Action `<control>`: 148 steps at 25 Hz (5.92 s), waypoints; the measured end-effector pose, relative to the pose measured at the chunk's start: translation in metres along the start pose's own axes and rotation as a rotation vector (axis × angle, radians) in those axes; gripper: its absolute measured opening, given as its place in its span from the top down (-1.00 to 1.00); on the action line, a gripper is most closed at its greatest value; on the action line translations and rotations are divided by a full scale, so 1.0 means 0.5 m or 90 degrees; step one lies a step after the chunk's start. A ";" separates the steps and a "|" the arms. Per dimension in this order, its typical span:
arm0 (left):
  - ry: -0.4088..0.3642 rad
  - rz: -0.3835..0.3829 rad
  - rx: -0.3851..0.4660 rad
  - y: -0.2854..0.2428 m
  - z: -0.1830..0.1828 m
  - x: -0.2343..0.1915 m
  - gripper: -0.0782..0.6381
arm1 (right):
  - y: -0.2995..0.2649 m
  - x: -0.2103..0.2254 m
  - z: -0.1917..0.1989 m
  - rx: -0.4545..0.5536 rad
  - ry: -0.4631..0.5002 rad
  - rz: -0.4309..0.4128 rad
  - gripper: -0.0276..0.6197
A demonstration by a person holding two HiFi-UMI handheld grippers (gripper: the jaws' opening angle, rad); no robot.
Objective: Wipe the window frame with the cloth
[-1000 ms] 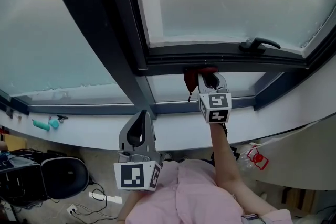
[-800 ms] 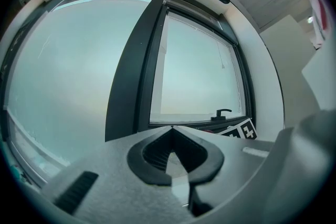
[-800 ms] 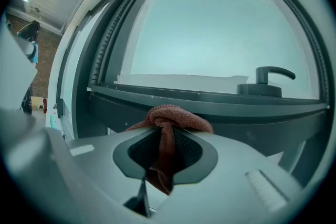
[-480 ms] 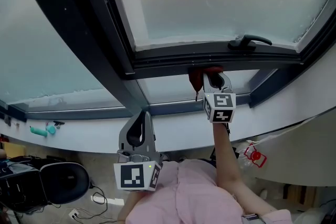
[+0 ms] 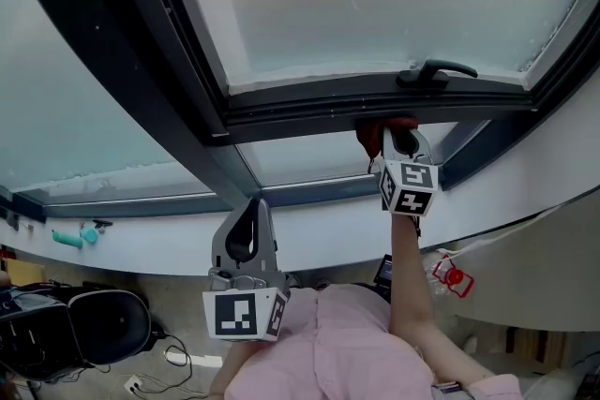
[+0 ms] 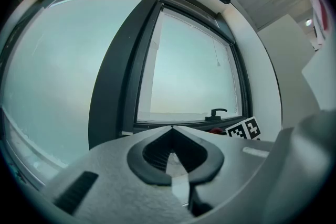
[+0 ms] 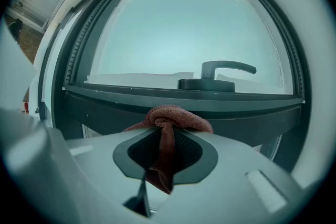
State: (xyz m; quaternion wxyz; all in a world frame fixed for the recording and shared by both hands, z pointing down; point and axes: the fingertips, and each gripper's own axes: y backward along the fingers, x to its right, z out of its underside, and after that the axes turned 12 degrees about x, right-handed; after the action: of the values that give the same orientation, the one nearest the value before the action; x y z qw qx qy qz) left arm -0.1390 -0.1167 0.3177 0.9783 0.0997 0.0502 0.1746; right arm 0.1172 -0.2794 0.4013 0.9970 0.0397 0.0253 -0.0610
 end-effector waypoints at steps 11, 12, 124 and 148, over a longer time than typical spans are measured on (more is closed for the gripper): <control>-0.002 -0.007 -0.005 -0.001 0.003 0.007 0.79 | 0.009 0.095 0.006 0.002 -0.028 0.057 0.70; -0.002 -0.008 -0.006 0.000 0.003 0.007 0.79 | 0.009 0.097 0.007 0.002 -0.029 0.058 0.70; -0.004 -0.087 -0.011 -0.076 0.074 0.252 0.79 | -0.041 0.516 -0.197 0.100 0.155 0.011 0.71; -0.005 -0.067 -0.019 -0.160 0.094 0.283 0.79 | -0.006 0.801 -0.175 0.077 0.130 0.172 0.71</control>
State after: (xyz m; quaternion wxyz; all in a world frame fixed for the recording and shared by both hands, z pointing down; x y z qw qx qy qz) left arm 0.0258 -0.1490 0.3376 0.9877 0.0827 0.0490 0.1232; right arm 0.5099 -0.3231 0.2919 0.9842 0.1082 0.1174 0.0762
